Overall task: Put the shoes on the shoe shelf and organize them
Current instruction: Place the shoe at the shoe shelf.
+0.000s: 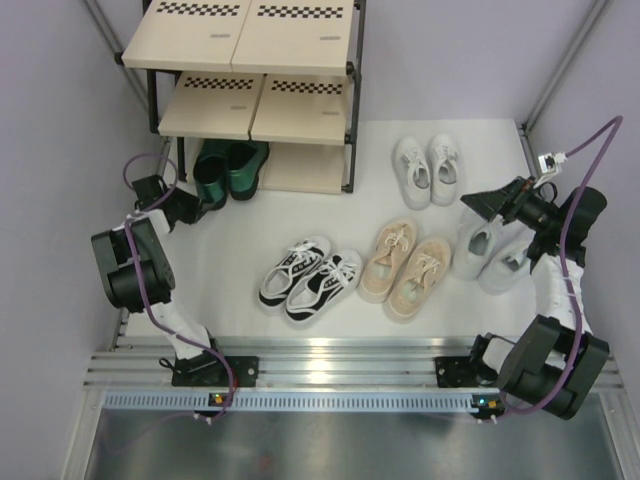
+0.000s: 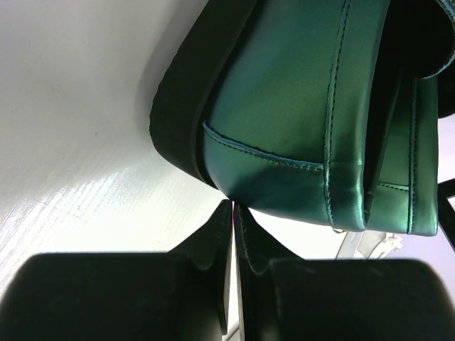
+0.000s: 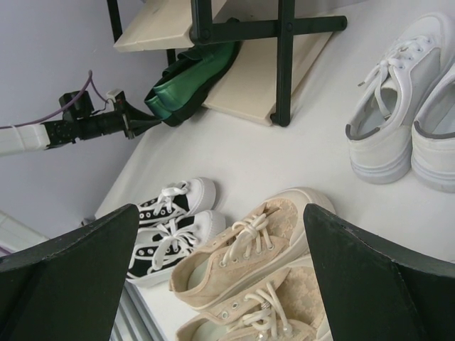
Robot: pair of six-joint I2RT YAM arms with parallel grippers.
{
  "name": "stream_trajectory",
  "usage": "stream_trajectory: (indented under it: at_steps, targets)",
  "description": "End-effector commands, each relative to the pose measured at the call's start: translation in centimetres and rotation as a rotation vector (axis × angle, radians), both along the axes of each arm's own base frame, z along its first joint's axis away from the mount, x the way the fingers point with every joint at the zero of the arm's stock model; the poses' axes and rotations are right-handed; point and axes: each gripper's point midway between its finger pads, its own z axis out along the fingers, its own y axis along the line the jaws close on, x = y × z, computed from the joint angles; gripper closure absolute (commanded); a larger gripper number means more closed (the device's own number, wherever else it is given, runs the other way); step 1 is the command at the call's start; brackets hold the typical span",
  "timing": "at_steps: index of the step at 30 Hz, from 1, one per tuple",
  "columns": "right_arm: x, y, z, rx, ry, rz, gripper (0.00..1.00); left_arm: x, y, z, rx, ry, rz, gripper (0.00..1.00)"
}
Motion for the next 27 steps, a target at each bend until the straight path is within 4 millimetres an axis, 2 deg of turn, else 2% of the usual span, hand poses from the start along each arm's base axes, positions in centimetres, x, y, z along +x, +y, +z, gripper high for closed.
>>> stream_trajectory:
  at_steps: [1,7,15,21,27]
  targets:
    - [0.1,-0.7,0.4,-0.04,-0.053,-0.014,0.01,4.5,0.2,6.5,0.071,-0.248,-0.026,0.91]
    - [0.1,-0.7,0.4,-0.04,-0.053,-0.013,0.01,5.2,1.0,9.3,0.112,-0.31,0.005,0.9]
    - [0.0,-0.8,0.6,-0.04,-0.056,-0.015,0.01,6.2,0.8,10.3,0.093,-0.339,0.002,0.9]
    - [0.1,-0.8,0.5,-0.04,-0.054,-0.015,0.01,6.8,0.7,10.6,0.092,-0.361,0.005,0.86]
    - [0.0,-0.7,0.5,-0.043,-0.057,-0.014,0.01,6.8,1.1,13.5,0.103,-0.455,0.053,0.85]
